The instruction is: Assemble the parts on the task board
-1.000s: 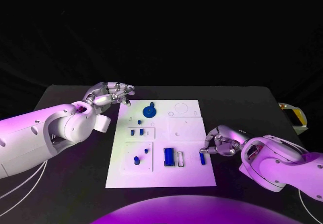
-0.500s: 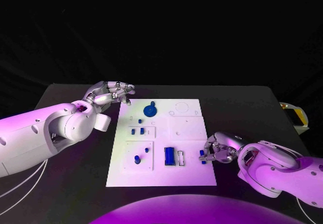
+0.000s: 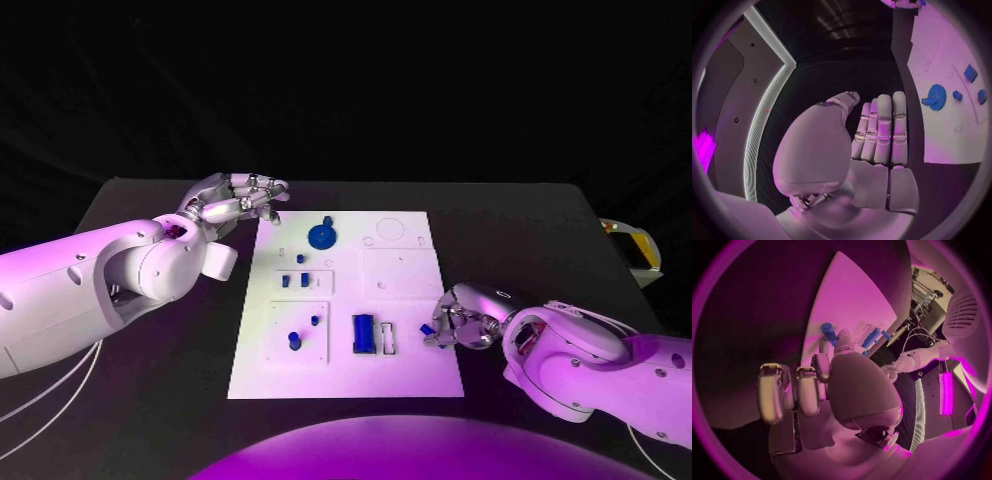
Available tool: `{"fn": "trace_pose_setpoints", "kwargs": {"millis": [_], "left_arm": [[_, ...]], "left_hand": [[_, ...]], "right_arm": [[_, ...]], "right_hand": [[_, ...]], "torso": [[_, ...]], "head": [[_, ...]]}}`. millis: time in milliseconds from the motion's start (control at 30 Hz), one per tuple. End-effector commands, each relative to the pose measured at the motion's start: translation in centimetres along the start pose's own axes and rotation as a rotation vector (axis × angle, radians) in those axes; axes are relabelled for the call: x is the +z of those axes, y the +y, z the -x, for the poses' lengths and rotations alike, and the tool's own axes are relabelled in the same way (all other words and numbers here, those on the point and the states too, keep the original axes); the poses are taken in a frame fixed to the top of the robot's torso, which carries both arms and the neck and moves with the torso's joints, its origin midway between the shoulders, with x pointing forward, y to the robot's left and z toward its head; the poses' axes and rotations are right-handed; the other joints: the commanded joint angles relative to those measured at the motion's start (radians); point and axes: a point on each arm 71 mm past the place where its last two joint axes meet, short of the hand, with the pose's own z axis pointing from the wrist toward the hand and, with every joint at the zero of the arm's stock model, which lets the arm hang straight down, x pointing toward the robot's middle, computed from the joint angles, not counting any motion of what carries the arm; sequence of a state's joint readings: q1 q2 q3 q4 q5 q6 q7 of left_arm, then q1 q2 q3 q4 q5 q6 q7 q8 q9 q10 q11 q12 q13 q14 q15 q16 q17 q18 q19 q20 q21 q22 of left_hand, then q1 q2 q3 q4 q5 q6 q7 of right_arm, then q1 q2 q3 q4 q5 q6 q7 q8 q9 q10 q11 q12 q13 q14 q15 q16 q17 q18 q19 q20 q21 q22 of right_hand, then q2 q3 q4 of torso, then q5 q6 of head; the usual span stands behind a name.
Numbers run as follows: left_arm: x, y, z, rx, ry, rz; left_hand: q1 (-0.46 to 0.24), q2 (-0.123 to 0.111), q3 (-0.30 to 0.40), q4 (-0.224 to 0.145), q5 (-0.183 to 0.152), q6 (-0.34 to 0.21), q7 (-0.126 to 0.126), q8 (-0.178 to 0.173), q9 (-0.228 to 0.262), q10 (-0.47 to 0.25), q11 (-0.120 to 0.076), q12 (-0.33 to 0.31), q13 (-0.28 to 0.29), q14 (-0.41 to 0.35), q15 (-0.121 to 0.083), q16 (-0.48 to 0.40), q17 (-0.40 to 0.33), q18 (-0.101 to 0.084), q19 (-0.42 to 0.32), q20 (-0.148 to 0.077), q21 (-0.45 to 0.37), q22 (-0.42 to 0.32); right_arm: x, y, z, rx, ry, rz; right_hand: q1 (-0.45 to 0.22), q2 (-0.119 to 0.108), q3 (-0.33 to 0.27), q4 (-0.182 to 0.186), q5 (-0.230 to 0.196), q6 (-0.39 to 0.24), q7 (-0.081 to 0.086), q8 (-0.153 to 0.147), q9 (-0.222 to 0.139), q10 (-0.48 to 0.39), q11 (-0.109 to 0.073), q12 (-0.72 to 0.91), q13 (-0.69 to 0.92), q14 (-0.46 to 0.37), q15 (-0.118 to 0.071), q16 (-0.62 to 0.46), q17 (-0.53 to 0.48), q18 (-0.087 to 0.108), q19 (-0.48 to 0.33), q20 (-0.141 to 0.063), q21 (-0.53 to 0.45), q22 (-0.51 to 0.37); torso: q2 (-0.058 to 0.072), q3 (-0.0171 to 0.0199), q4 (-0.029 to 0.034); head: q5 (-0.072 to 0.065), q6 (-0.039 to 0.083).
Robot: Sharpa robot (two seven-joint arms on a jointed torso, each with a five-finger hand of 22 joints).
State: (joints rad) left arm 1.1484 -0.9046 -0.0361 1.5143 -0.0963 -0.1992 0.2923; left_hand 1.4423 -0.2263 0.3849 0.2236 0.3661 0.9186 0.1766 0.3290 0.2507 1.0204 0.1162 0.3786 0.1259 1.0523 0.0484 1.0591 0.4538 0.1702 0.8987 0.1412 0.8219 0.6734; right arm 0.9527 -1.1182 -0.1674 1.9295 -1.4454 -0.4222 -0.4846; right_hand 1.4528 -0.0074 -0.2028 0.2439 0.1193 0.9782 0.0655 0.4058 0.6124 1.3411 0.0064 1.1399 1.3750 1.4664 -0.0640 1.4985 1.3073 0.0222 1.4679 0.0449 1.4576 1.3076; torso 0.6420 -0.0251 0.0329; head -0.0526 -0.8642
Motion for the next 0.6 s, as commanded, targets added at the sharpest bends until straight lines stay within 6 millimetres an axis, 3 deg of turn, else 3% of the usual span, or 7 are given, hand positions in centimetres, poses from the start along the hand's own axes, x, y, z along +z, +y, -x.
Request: {"fn": "trace_pose_setpoints", "kwargs": {"millis": [33, 200, 267, 300, 433, 500, 600], "left_arm": [[0.0, -0.11, -0.19, -0.01, 0.016, -0.01], [-0.01, -0.11, -0.17, -0.01, 0.016, -0.009], [-0.01, -0.11, -0.16, -0.01, 0.016, -0.009], [-0.02, -0.11, -0.15, -0.01, 0.015, -0.009], [-0.03, -0.1, -0.13, -0.01, 0.014, -0.009], [-0.03, -0.1, -0.13, -0.01, 0.014, -0.009], [-0.03, -0.1, -0.13, -0.01, 0.014, -0.008]], "left_hand": [[0.001, 0.002, -0.003, 0.002, -0.002, -0.005, 0.0, -0.005, -0.001, -0.008, 0.0, 0.003, 0.001, -0.007, 0.0, 0.001, -0.001, 0.012, 0.003, 0.008, -0.005, -0.001], [0.002, 0.003, -0.003, 0.002, -0.001, -0.005, 0.0, -0.005, 0.0, -0.009, 0.0, 0.004, 0.001, -0.007, 0.0, 0.001, -0.001, 0.012, 0.003, 0.008, -0.005, -0.001], [0.002, 0.003, -0.003, 0.002, -0.001, -0.005, 0.0, -0.005, 0.0, -0.009, 0.0, 0.004, 0.001, -0.007, 0.0, 0.001, -0.001, 0.012, 0.003, 0.008, -0.005, -0.001], [0.002, 0.003, -0.003, 0.002, -0.001, -0.005, 0.0, -0.005, 0.0, -0.009, 0.0, 0.004, 0.001, -0.007, 0.0, 0.001, -0.001, 0.012, 0.003, 0.008, -0.005, -0.001], [0.002, 0.003, -0.003, 0.002, -0.001, -0.005, 0.0, -0.005, 0.0, -0.009, 0.0, 0.004, 0.001, -0.007, 0.0, 0.001, -0.001, 0.012, 0.003, 0.008, -0.005, -0.001], [0.004, 0.004, -0.002, 0.001, -0.001, -0.005, 0.0, -0.004, 0.0, -0.009, 0.0, 0.004, 0.001, -0.008, -0.001, 0.001, -0.001, 0.012, 0.003, 0.008, -0.006, -0.001], [0.004, 0.004, -0.002, 0.001, -0.001, -0.005, 0.0, -0.004, 0.0, -0.009, 0.0, 0.004, 0.001, -0.008, -0.001, 0.001, -0.001, 0.012, 0.003, 0.008, -0.006, -0.001]], "right_arm": [[-0.04, -0.19, -0.83, -0.052, 0.036, -0.013], [-0.04, 0.01, -0.86, -0.064, 0.026, -0.005], [-0.04, 0.08, -0.86, -0.066, 0.023, -0.003], [-0.05, 0.12, -0.85, -0.066, 0.02, -0.001], [-0.08, 0.24, -0.8, -0.06, 0.009, 0.003], [-0.12, 0.33, -0.76, -0.053, 0.003, 0.006], [-0.2, 0.48, -0.71, -0.035, -0.006, 0.01]], "right_hand": [[0.18, 0.101, 0.065, -0.03, -0.002, 0.013, -0.006, -0.016, -0.027, 0.012, -0.022, 0.001, -0.143, 0.065, -0.013, -0.004, 0.061, 0.001, 0.059, -0.011, 0.007, 0.233], [0.22, 0.074, 0.183, -0.033, 0.044, 0.017, 0.002, -0.023, -0.03, 0.023, -0.015, 0.007, -0.134, 0.067, -0.009, 0.0, 0.074, -0.001, 0.062, -0.011, 0.016, 0.235], [0.198, 0.021, 0.293, -0.018, 0.052, 0.017, 0.002, -0.02, -0.023, 0.03, -0.012, 0.007, -0.131, 0.068, -0.008, 0.001, 0.079, -0.002, 0.063, -0.007, 0.018, 0.236], [0.198, 0.021, 0.293, -0.018, 0.052, 0.017, 0.002, -0.02, -0.023, 0.03, -0.012, 0.007, -0.131, 0.068, -0.008, 0.001, 0.079, -0.002, 0.063, -0.007, 0.018, 0.236], [0.079, -0.111, 0.581, -0.01, 0.047, 0.014, -0.004, -0.001, 0.003, 0.041, -0.016, 0.009, -0.123, 0.068, -0.01, 0.0, 0.081, -0.002, 0.064, -0.009, 0.022, 0.237], [-0.003, -0.149, 0.711, -0.049, 0.052, 0.009, -0.002, 0.016, 0.024, 0.047, -0.017, 0.011, -0.118, 0.069, -0.01, -0.001, 0.083, -0.003, 0.065, -0.008, 0.023, 0.237], [-0.058, -0.162, 0.774, -0.081, 0.056, 0.003, -0.002, 0.027, 0.038, 0.052, -0.017, 0.014, -0.113, 0.07, -0.01, 0.0, 0.086, -0.003, 0.066, -0.009, 0.025, 0.238]], "torso": [[0.0, 0.0002, 0.0003], [0.0, -0.0001, 0.0], [0.0, -0.0001, 0.0], [-0.001, 0.0, -0.0001], [0.0, -0.0001, -0.0001], [0.0, -0.0003, 0.0002], [0.0, -0.0002, 0.0001]], "head": [[0.0, 0.0], [0.001, -0.002], [0.001, -0.003], [0.001, -0.003], [0.0, -0.003], [0.0, -0.003], [0.001, -0.002]]}}
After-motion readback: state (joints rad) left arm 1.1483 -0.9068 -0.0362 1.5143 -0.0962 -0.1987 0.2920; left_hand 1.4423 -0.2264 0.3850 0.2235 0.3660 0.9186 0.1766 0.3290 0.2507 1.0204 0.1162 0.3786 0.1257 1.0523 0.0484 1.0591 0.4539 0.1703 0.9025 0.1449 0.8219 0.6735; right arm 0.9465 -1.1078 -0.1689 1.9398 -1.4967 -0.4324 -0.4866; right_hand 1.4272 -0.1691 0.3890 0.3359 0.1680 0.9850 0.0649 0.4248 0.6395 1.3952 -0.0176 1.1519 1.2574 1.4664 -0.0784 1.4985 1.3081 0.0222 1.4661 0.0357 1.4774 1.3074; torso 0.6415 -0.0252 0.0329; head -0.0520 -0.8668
